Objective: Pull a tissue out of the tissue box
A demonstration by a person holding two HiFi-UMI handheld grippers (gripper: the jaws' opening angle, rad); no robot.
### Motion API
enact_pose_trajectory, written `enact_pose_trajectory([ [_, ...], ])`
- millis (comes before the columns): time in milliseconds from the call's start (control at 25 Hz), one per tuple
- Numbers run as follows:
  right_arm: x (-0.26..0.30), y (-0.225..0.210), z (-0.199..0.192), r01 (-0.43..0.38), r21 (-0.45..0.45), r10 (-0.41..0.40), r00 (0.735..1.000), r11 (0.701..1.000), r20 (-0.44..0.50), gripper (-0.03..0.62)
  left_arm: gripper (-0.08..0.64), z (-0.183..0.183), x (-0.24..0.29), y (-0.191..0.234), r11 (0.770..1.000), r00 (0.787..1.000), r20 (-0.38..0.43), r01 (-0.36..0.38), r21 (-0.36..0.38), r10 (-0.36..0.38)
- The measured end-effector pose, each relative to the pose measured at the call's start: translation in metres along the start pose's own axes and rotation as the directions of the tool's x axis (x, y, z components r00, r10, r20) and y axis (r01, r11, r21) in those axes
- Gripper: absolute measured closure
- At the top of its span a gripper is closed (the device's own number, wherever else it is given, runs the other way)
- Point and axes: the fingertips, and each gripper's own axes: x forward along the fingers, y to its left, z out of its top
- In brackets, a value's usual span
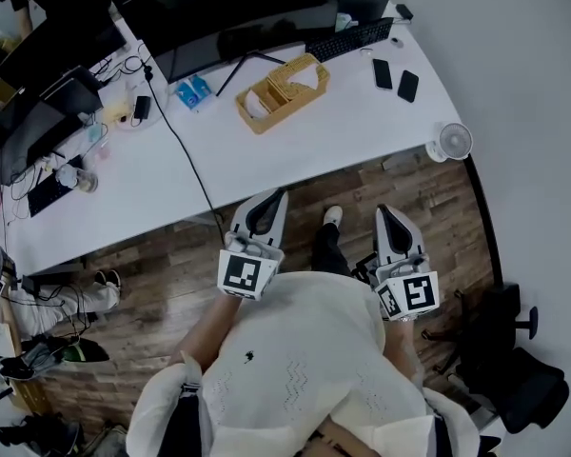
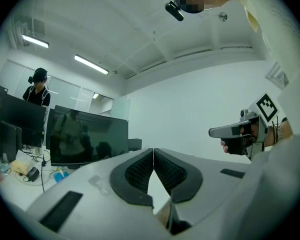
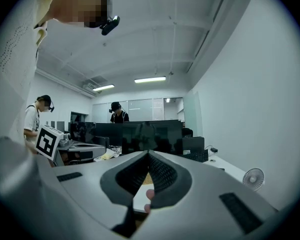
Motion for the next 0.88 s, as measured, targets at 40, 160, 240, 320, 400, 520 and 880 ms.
enact_pose_trajectory([
  [40,0.006,-0.008,0.000,-0.001,-0.001,0.001,1.000,1.000,-0.003,0.591,0.546,0.000,0.009,0.001,1.000,1.000,-0.001,-0.003,0.002,0.003],
  [160,0.026,-0.036,0.001,-0.006,0.003,0.006,1.000,1.000,-0.011,0.591,0.546,-0.003,0.038,0.003,1.000,1.000,-0.013,-0.014,0.007,0.014],
  [240,0.039,-0.052,0.003,-0.015,0.012,0.015,1.000,1.000,-0.016,0.591,0.546,-0.003,0.054,0.004,1.000,0.999,-0.023,-0.023,0.021,0.023],
  [320,0.053,-0.064,0.006,-0.041,0.015,0.041,0.999,0.999,-0.017,0.591,0.546,0.001,0.068,0.007,0.999,0.999,-0.021,-0.041,0.035,0.042],
  [400,0.065,-0.071,0.007,-0.083,0.011,0.083,0.996,0.997,-0.024,0.591,0.546,0.005,0.078,0.010,0.997,0.997,-0.015,-0.069,0.032,0.069],
  [520,0.084,-0.079,0.006,-0.146,-0.010,0.145,0.988,0.989,-0.043,0.591,0.546,0.002,0.091,0.016,0.994,0.993,-0.039,-0.108,0.025,0.109],
  [880,0.149,-0.115,0.004,-0.283,-0.040,0.278,0.955,0.958,-0.102,0.591,0.546,0.008,0.138,0.032,0.972,0.971,-0.050,-0.234,0.000,0.234],
])
